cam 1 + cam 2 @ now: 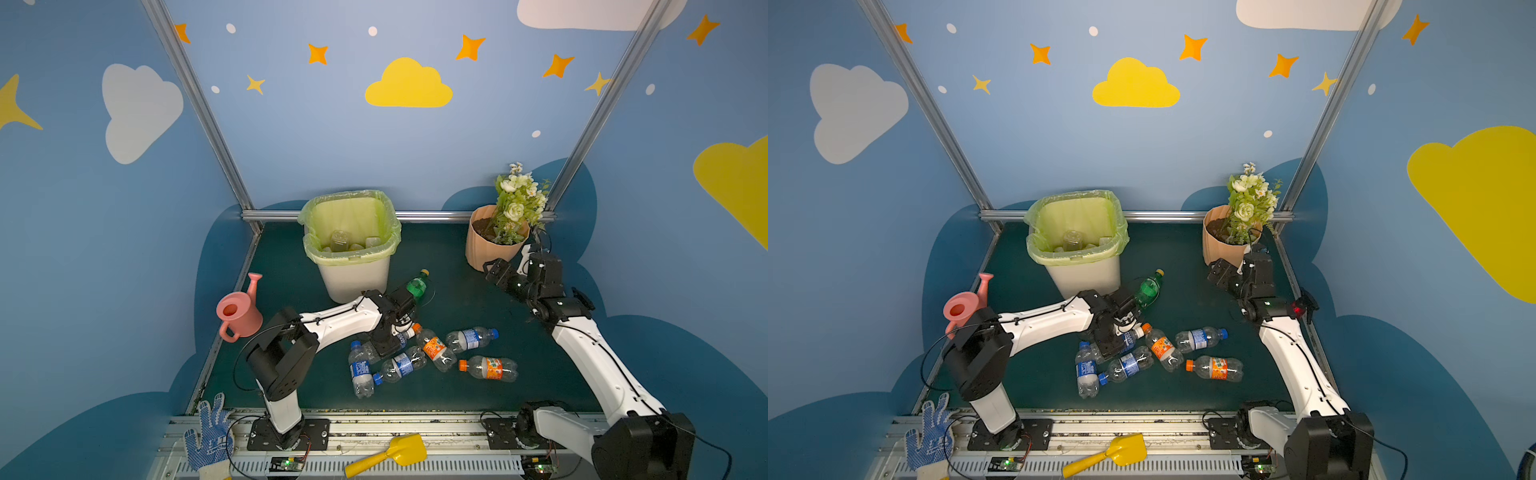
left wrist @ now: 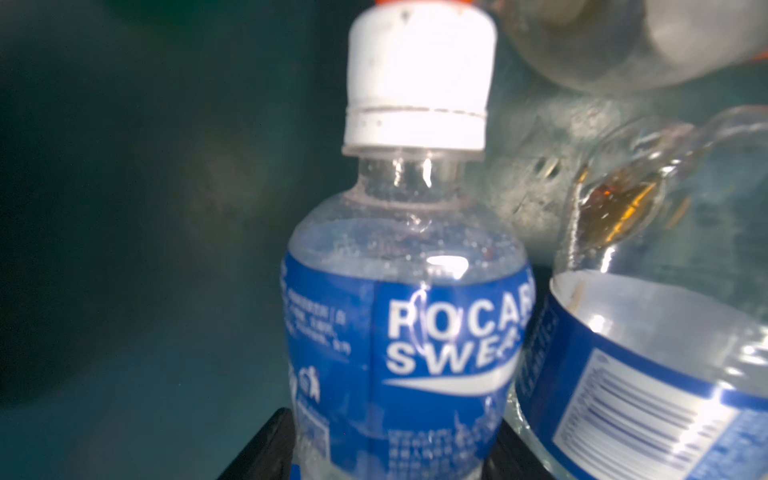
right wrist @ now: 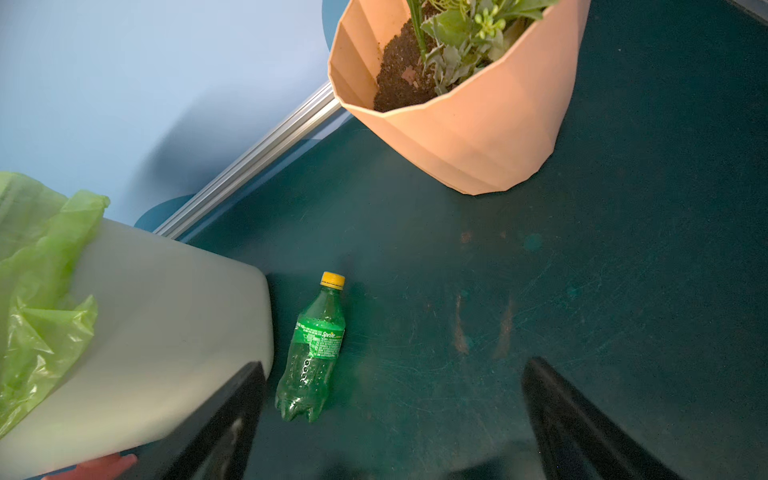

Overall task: Throw the plastic bottles in the bin
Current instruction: 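Lower the left gripper onto the blue Pocari Sweat bottle and close on it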

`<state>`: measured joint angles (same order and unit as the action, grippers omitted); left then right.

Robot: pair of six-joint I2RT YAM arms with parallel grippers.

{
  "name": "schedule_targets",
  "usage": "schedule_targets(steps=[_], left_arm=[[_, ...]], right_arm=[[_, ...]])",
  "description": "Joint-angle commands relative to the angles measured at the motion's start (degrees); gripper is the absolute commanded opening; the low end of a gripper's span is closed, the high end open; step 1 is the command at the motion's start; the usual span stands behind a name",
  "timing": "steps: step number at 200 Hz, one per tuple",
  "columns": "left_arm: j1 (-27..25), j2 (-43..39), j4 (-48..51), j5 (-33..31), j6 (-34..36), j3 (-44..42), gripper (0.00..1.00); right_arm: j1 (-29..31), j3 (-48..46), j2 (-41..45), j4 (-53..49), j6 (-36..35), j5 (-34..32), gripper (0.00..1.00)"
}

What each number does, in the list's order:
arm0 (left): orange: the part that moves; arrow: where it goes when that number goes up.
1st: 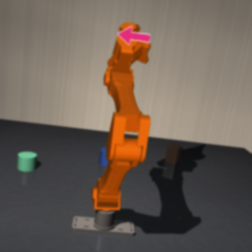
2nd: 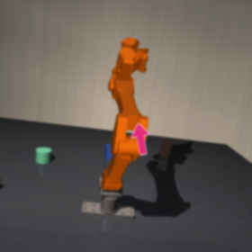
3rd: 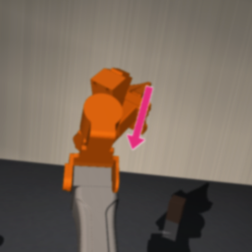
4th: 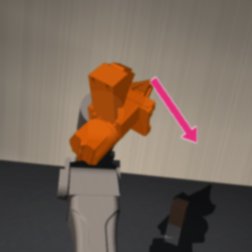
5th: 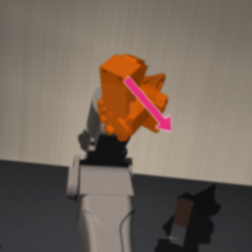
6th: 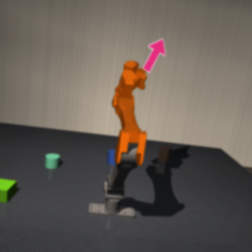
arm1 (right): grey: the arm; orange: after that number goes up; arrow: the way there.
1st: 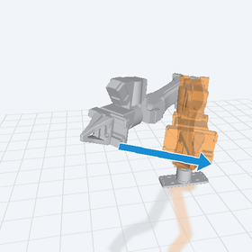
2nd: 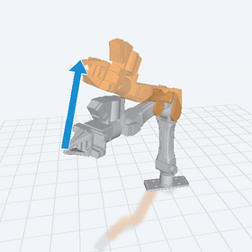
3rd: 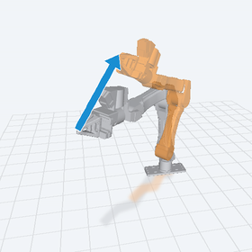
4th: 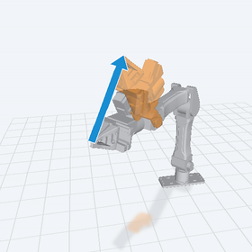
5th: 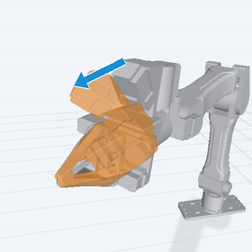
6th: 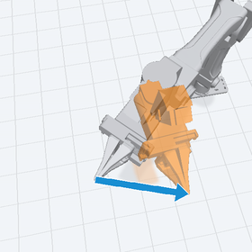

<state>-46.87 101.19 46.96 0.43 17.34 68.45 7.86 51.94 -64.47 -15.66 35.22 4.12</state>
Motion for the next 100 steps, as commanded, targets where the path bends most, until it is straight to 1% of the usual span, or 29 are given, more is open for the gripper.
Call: schedule_targets(steps=[1, 30, 64, 100], left_arm=[[0.46, 1.09, 0.33, 0.76, 0.50, 1.21, 0.68], [0.63, 1.69, 0.15, 1.29, 0.50, 1.51, 0.64], [0.67, 0.91, 0.06, 1.60, 0.31, 1.78, 0.52], [0.76, -1.71, -0.60, 1.68, 0.13, 2.08, 0.50]], right_arm=[[-0.56, -0.92, 1.36, 0.30, 0.55, 0.78, 0.96], [-0.99, -1.32, 1.62, 0.29, 0.64, 1.09, 0.96], [-1.57, -1.75, 2.09, 0.28, 1.07, 1.48, 0.96], [-1.92, -2.26, 2.55, 0.46, 1.50, 1.93, 0.96]])
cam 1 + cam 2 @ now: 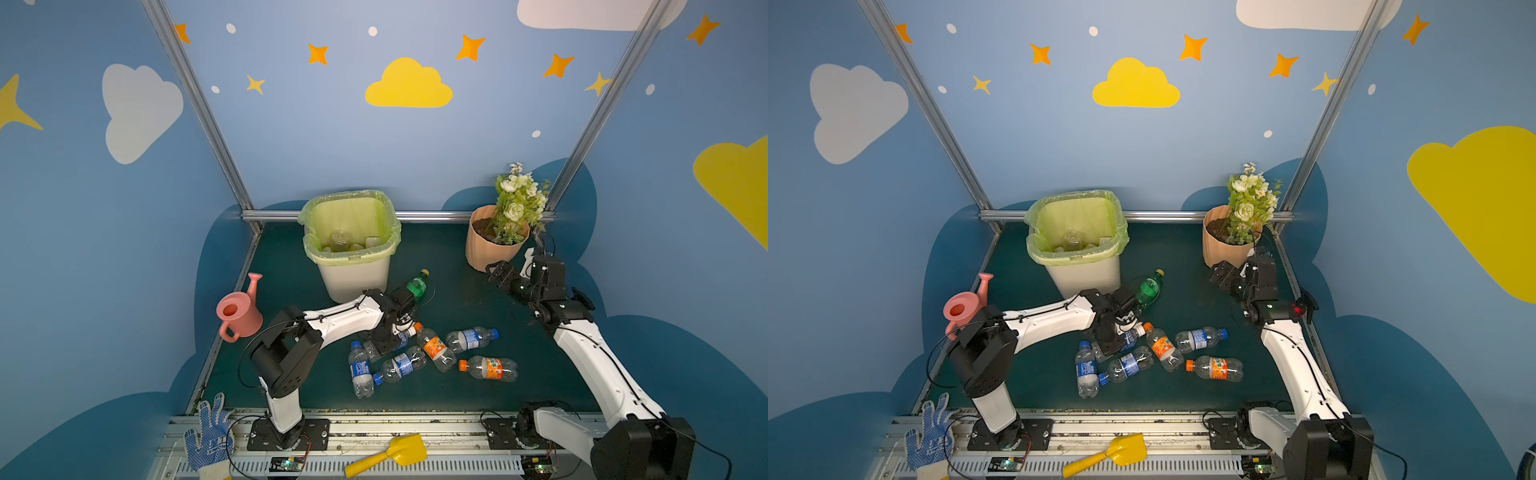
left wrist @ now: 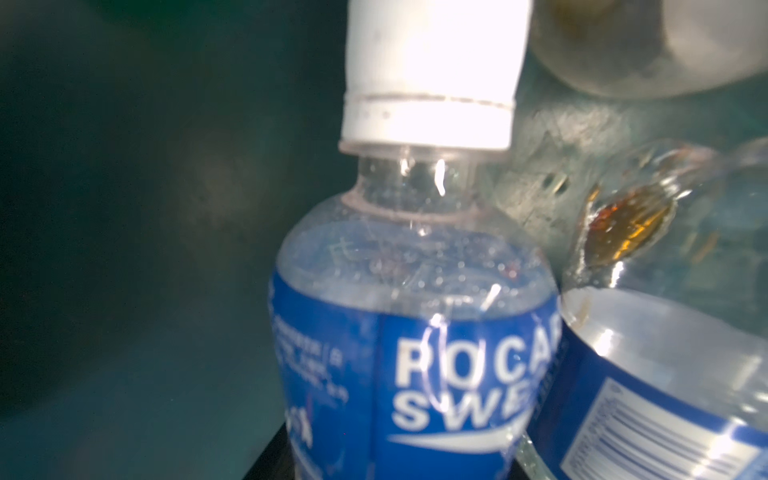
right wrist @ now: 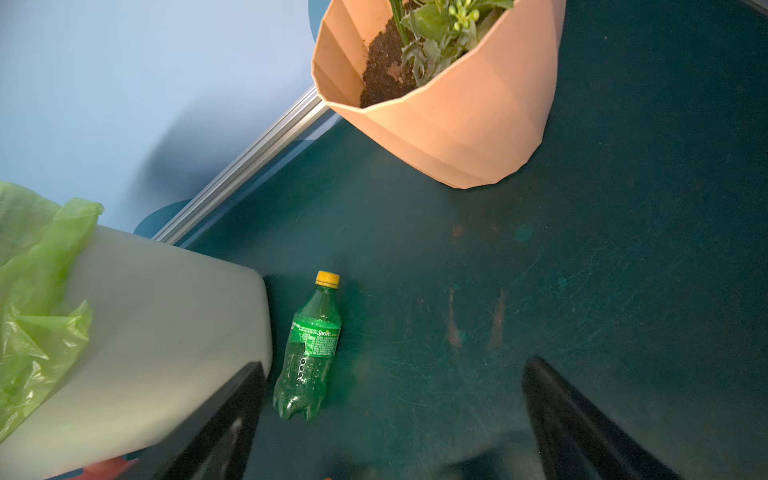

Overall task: Throw the plastic bottles in the bin
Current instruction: 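Lower the left gripper onto the blue Pocari Sweat bottle and close on it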

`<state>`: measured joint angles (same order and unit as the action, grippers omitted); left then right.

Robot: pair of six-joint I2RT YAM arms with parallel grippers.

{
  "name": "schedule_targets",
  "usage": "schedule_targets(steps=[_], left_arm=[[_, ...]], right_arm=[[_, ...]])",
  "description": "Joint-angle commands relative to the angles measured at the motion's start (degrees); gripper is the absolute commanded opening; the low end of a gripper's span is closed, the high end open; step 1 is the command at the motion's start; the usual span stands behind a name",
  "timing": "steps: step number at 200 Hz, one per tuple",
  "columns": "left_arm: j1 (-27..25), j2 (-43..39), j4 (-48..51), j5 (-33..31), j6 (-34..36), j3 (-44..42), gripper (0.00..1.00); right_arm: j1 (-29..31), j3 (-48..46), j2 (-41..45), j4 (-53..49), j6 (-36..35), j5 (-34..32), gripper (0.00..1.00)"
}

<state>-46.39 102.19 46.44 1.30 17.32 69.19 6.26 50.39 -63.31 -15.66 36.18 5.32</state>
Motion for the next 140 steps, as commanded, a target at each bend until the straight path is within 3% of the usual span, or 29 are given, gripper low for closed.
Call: schedule_targets(steps=[1, 70, 140], left_arm=[[0.31, -2.80, -0.05, 0.81, 0.16, 1.36, 0.50], [0.25, -7.84, 1.32, -1.28, -0.63, 3.48, 0.50], [0.50, -21.11, -5.70, -5.07, -2.81, 5.23, 0.51]], right_arm=[[-0.35, -0.72, 1.41, 0.46, 0.55, 0.74, 0.96], [-0.74, -1.08, 1.84, 0.46, 0.47, 0.82, 0.96], [-1.07, -1.37, 1.83, 1.03, 0.82, 1.36, 0.96]])
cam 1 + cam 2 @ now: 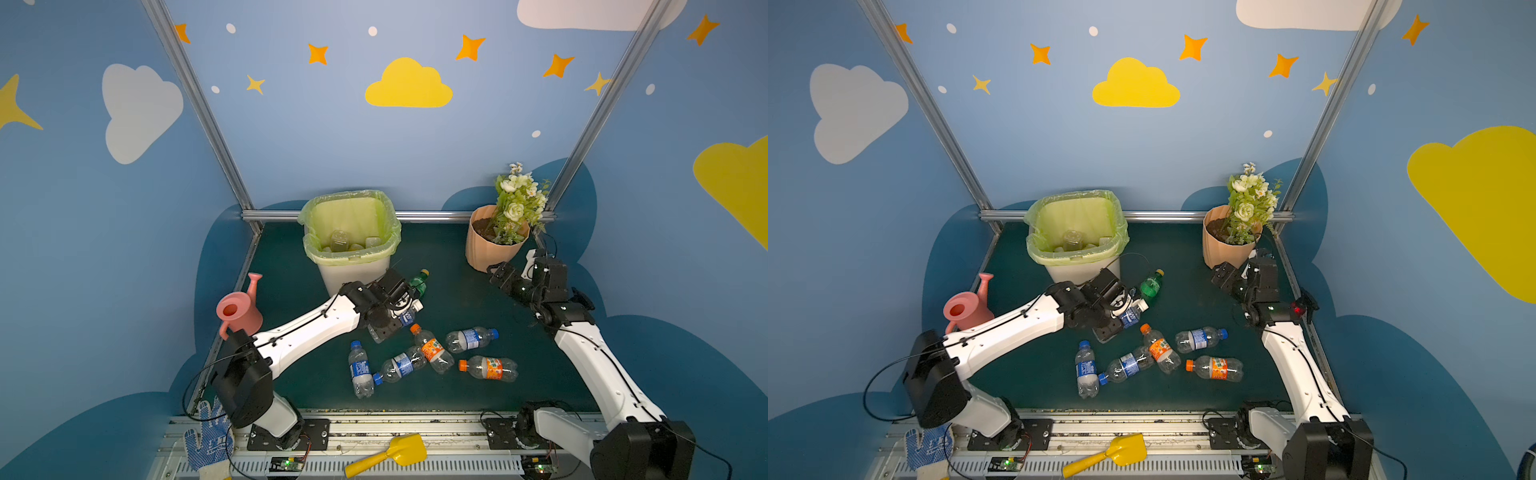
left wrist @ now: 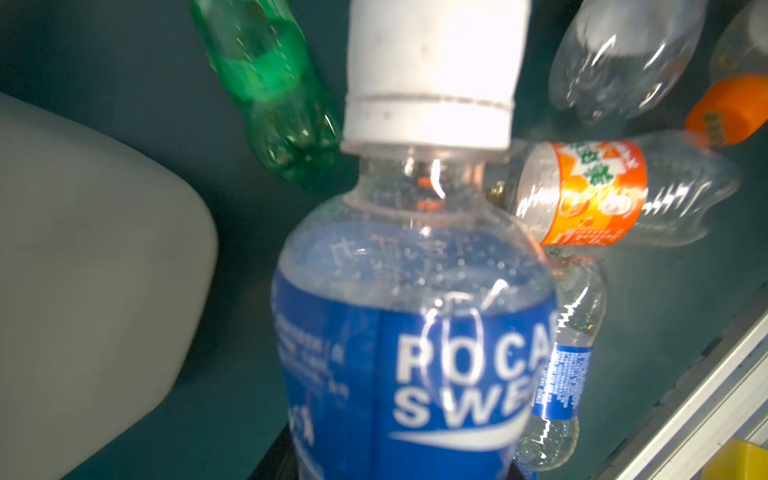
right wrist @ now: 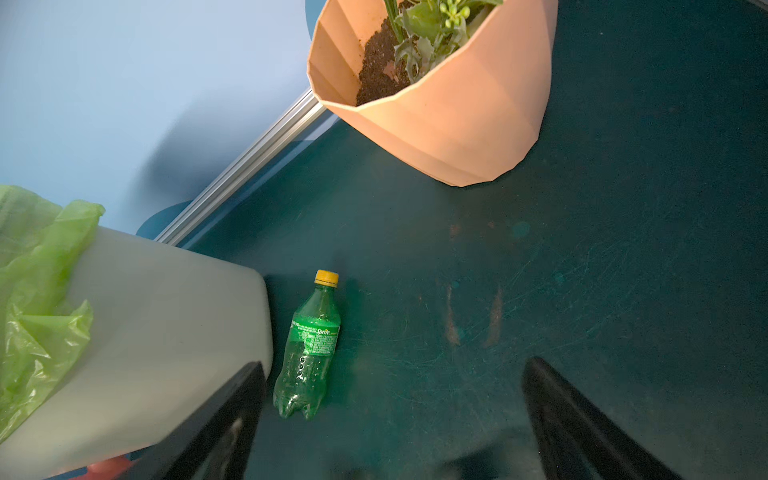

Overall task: Throw the plastic bottles in the bin
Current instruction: 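Lift the Pocari Sweat bottle over the bin with the left gripper and release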

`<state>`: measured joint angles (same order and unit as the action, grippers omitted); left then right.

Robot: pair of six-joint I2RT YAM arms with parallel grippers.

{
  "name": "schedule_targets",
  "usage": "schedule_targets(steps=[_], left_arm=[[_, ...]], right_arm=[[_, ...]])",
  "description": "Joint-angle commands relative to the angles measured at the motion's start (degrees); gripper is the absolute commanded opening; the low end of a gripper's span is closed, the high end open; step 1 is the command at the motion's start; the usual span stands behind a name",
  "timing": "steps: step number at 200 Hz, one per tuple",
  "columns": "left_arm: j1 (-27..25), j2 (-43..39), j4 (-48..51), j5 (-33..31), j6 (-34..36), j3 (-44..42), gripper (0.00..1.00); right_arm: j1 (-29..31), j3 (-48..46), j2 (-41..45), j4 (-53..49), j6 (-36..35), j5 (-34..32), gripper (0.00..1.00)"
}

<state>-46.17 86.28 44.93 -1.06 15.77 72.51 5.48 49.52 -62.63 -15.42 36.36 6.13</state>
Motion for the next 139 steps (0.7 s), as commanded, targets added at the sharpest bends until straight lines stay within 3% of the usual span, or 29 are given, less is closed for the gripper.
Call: schedule_targets(steps=[1, 71, 111, 139], left_arm=[[0.29, -5.44, -4.39, -2.76, -1.35, 1.92, 0.51], [1.90, -23.33, -29.33, -8.93, 1.56, 0.55, 0.52], [3.51, -27.28, -44.62, -13.58, 7.81, 3.16, 0.53], [6.40, -26.92, -50.99, -13.80, 8.26, 5.17, 0.53]], right_arm=[[-0.29, -0.53, 1.13, 0.81, 0.64, 0.55, 0.96], [-0.35, -1.16, 0.93, 1.70, 0.99, 1.01, 0.96], [-0.56, -1.21, 1.24, 1.71, 0.91, 1.25, 0.96], [-0.66, -1.57, 1.62, 1.67, 0.92, 1.25, 0.96]])
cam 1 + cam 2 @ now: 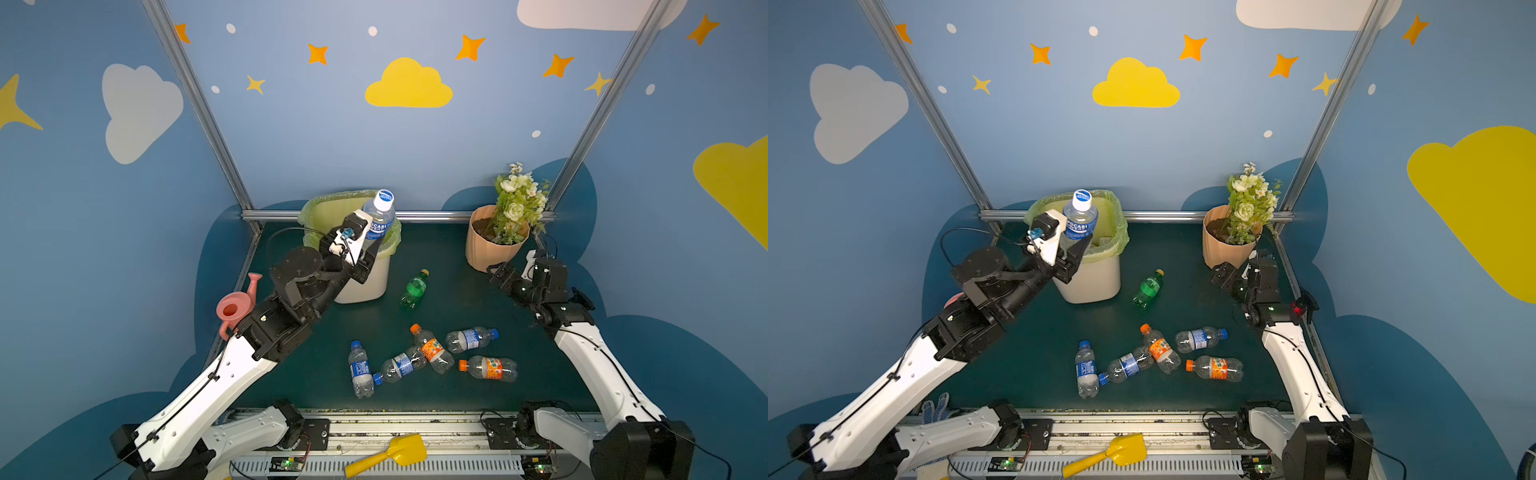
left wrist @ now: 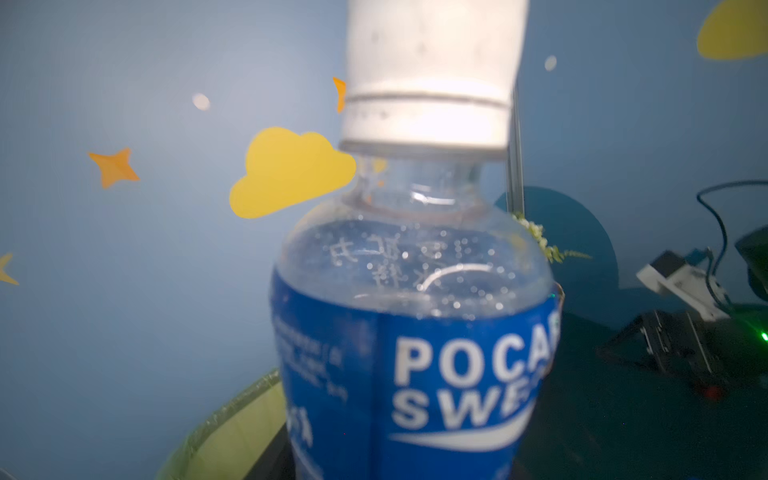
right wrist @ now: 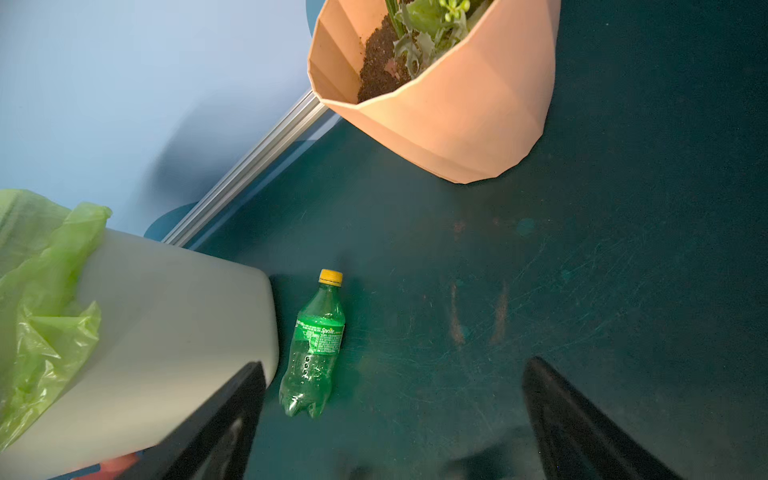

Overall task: Throw the plastic bottles in the bin
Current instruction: 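Lift the Pocari Sweat bottle over the bin with the left gripper and release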

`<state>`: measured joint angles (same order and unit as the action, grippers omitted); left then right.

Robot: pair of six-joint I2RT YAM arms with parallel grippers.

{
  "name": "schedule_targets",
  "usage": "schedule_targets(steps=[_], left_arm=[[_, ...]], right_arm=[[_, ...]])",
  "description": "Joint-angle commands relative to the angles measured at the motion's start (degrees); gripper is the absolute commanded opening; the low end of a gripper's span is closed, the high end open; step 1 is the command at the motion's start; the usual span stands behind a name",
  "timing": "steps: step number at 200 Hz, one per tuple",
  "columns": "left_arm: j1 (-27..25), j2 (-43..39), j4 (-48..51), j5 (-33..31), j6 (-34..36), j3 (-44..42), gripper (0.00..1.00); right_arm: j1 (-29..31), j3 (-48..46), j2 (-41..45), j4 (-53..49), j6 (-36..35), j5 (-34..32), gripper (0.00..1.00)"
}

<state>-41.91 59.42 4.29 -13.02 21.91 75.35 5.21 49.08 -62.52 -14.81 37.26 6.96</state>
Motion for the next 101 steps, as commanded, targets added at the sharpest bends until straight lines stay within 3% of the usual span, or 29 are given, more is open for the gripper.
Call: schedule_targets(steps=[1, 19, 57, 77, 101], left_arm=[[2.21, -0.03, -10.44, -1.84, 2.01, 2.42, 0.53], [5.75, 1.50, -10.40, -1.22, -0.74, 2.96, 0.53], [17.38, 7.96, -4.02, 3.56, -16.42, 1.61, 0.59], [21.75, 12.50, 1.83, 7.66, -21.73, 3.03, 0.75], [22.10, 12.75, 1.91, 8.68, -20.20, 5.40, 0.97]], right_arm=[[-0.39, -1.11, 1.56, 1.03, 0.06, 0.42, 0.96], [-0.54, -1.27, 1.94, 0.85, 0.05, 0.42, 0.96], [-0.72, -1.57, 2.80, 0.57, 0.01, 0.33, 0.96], [-0.77, -1.47, 2.76, 0.32, -0.09, 0.51, 0.96], [-0.99, -0.62, 2.93, -0.33, -0.76, 0.49, 0.96]])
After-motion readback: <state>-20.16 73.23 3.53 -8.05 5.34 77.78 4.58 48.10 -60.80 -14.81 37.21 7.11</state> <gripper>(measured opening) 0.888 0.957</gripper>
